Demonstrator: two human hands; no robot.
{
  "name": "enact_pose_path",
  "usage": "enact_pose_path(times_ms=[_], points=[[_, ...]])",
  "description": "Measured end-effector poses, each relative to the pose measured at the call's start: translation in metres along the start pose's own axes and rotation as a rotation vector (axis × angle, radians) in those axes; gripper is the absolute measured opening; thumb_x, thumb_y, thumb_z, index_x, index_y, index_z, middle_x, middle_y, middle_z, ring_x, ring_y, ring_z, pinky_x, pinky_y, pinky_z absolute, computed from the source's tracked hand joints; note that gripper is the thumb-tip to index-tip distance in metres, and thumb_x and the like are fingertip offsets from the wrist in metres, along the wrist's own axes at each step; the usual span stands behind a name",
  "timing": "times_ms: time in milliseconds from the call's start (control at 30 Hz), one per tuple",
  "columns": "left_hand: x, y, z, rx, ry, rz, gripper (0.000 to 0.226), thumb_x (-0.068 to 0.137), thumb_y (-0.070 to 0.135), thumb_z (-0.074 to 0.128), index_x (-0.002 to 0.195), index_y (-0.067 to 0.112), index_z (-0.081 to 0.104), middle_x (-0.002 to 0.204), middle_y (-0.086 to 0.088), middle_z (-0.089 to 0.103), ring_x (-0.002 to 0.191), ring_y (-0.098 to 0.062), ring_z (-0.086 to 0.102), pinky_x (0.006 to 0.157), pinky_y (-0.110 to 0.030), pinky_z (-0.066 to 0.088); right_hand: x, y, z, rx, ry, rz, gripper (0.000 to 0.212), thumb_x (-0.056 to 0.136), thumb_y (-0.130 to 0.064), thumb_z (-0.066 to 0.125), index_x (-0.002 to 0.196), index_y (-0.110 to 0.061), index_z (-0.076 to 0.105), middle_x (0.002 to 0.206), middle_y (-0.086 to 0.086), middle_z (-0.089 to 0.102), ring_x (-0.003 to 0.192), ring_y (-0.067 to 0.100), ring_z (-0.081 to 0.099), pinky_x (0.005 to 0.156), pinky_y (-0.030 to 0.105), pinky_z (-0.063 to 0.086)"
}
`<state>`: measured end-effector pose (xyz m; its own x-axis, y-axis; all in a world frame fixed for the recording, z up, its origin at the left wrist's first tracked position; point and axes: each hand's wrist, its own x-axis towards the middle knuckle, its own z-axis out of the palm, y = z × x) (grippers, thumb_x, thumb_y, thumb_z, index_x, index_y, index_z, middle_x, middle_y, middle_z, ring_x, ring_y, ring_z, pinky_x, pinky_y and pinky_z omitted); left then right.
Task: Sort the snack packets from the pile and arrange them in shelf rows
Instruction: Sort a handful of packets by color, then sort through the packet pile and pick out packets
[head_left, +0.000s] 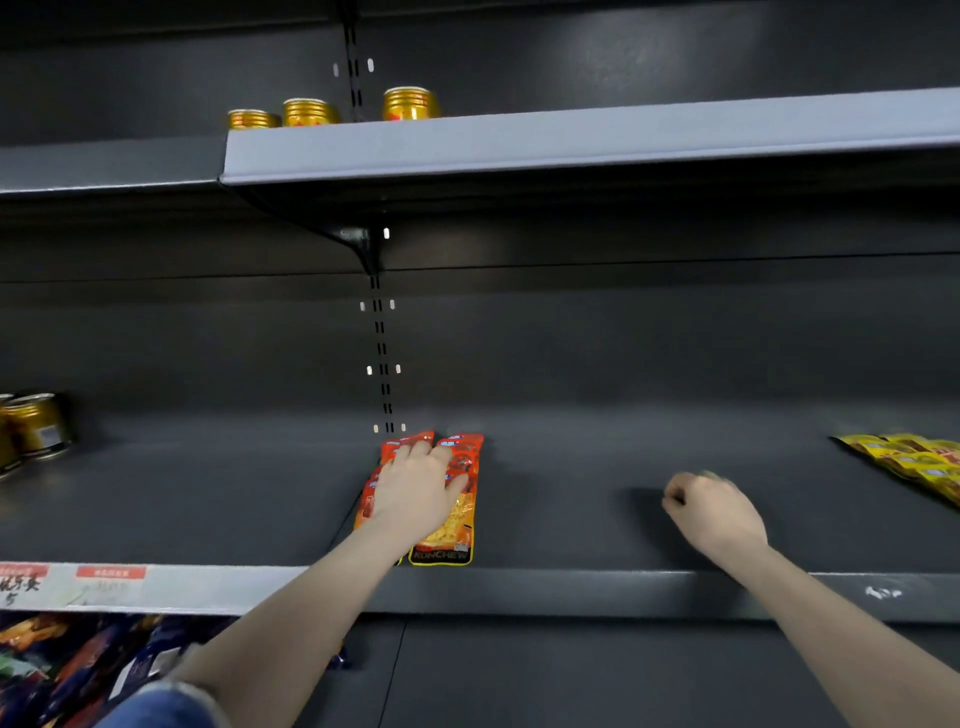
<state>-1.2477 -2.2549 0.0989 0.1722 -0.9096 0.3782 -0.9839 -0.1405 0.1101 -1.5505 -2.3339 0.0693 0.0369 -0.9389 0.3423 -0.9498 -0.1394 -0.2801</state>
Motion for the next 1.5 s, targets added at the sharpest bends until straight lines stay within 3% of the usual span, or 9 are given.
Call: enact_pose_path(times_ms=[233,467,733,967,1500], points=[[0.013,0.039,0.012,-0.022,-0.020,0.042,0.043,0.095,0.045,0.045,0.129,0.019,0.050,0.131,-0.006,0.051,0.125,-0.025,0.041,0.101,-0.034,0.035,-0.018,0.034,-0.026,-0.173,0.013,0.008,0.021,0.094,-0.027,0.047,0.105,-0.017,0.062,0.109,0.007,0.057,0.109,0.027,0.050,0.087,0.030,0.042],[0.019,0.131,0.015,-0.094,-0.044,0.131,0.040,0.095,0.043,0.045,0.129,0.021,0.050,0.129,-0.005,0.052,0.123,-0.025,0.043,0.099,-0.035,0.038,-0.015,0.102,-0.066,-0.256,0.122,0.018,0.024,0.095,-0.025,0.043,0.108,-0.016,0.061,0.107,0.007,0.058,0.106,0.028,0.052,0.082,0.031,0.040],[0.019,0.324,0.015,-0.156,-0.017,0.175,0.043,0.096,0.043,0.046,0.132,0.021,0.048,0.130,-0.005,0.051,0.123,-0.025,0.043,0.096,-0.036,0.038,0.002,0.253,-0.136,-0.284,0.189,0.047,0.029,0.094,-0.028,0.044,0.116,-0.017,0.060,0.119,0.008,0.057,0.112,0.028,0.051,0.092,0.033,0.041],[0.013,0.497,0.032,-0.200,-0.048,0.237,0.041,0.095,0.044,0.046,0.129,0.020,0.050,0.129,-0.006,0.051,0.124,-0.026,0.042,0.098,-0.037,0.039,0.008,0.405,-0.181,-0.299,0.183,0.083,0.024,0.093,-0.019,0.041,0.107,-0.012,0.060,0.107,0.010,0.059,0.101,0.030,0.052,0.081,0.032,0.039],[0.100,0.792,0.087,-0.135,-0.172,0.449,0.048,0.093,0.048,0.047,0.134,0.023,0.046,0.134,-0.004,0.045,0.126,-0.026,0.039,0.098,-0.036,0.037,0.082,0.678,-0.207,-0.316,0.211,0.132,0.029,0.096,-0.029,0.043,0.116,-0.017,0.059,0.111,0.007,0.058,0.106,0.028,0.052,0.084,0.032,0.040]])
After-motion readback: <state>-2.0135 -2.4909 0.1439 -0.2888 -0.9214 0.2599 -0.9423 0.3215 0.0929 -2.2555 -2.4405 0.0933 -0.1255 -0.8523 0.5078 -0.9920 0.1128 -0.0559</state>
